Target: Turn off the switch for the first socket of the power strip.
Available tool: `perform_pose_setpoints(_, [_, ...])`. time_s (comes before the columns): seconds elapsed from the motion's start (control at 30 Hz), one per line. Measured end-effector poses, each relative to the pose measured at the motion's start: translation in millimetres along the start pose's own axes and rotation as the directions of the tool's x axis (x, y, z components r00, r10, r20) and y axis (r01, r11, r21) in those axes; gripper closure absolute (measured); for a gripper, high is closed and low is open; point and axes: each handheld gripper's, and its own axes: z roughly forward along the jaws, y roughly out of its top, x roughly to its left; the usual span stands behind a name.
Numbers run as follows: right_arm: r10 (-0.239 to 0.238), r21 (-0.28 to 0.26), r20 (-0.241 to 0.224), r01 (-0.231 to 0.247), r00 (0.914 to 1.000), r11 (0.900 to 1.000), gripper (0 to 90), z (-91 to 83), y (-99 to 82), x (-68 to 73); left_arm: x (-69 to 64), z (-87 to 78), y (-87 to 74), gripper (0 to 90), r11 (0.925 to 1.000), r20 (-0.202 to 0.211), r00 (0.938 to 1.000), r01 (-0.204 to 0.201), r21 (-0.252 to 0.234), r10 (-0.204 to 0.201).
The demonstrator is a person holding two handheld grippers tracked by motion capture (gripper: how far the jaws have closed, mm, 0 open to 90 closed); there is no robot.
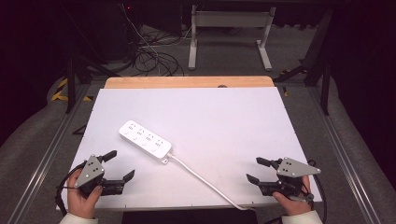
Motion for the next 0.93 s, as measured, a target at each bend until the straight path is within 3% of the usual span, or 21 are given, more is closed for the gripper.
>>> perform_pose_setpoints(0.13, [0.0,-0.001,-0.003,0.0,1.0,1.0,32.1,0.2,0.0,0.0,3.0,-1.9,-8.0,9.4,0.9996,-0.026,0.9994,0.024,0.018,-0.023])
perform_pose_setpoints(0.4, [-0.001,0.0,-0.007,0.001,1.0,1.0,32.1,0.4,-0.9,-1.3,-1.8,1.8,-12.8,9.3,0.9987,-0.044,0.9988,-0.02,0.047,0.022])
perform_pose_setpoints(0.6, [0.0,-0.001,-0.005,0.0,1.0,1.0,32.0,0.0,-0.7,-1.2,-4.8,2.8,-10.4,9.3,0.9989,-0.037,0.999,-0.024,0.041,0.026])
perform_pose_setpoints(0.83, [-0.004,0.002,-0.003,0.004,1.0,1.0,32.1,0.7,-0.3,-0.7,-4.6,2.5,-8.6,8.3,0.999,-0.024,0.999,0.038,0.025,-0.038])
perform_pose_setpoints(0.93, [-0.003,0.003,-0.002,0.003,1.0,1.0,32.0,1.0,-0.5,-0.9,-4.6,2.5,-8.1,8.1,0.9994,-0.029,0.9993,0.025,0.024,-0.024])
